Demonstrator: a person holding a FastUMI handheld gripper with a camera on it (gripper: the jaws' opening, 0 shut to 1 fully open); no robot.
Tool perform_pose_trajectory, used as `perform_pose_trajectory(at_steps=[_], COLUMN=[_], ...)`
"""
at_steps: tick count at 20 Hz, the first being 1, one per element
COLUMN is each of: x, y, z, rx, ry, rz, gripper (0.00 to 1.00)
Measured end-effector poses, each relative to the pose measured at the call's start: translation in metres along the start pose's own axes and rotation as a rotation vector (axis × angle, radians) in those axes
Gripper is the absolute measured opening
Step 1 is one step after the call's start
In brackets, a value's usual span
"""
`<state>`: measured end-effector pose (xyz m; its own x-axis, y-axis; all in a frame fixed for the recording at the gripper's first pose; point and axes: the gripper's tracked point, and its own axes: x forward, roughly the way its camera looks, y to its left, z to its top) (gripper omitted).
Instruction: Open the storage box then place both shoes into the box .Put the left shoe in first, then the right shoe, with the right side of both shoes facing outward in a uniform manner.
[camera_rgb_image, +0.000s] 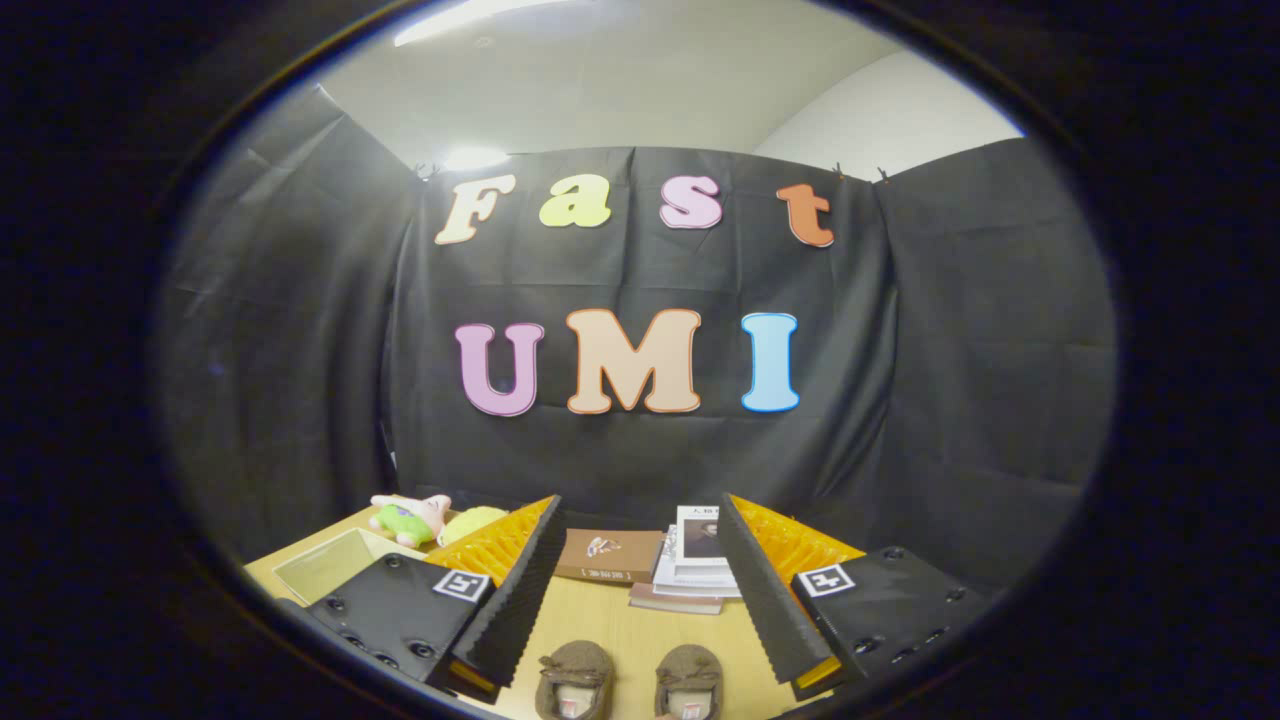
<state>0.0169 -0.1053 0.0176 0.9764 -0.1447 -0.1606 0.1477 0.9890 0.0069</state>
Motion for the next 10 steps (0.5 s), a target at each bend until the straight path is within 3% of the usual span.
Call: perform_pose_trajectory(at_steps=[10], x=[-0.0051], y=[-0.0047], z=[0.0068], rx=[0.016], ry=[-0.02], rz=[-0.02], gripper=[0.96])
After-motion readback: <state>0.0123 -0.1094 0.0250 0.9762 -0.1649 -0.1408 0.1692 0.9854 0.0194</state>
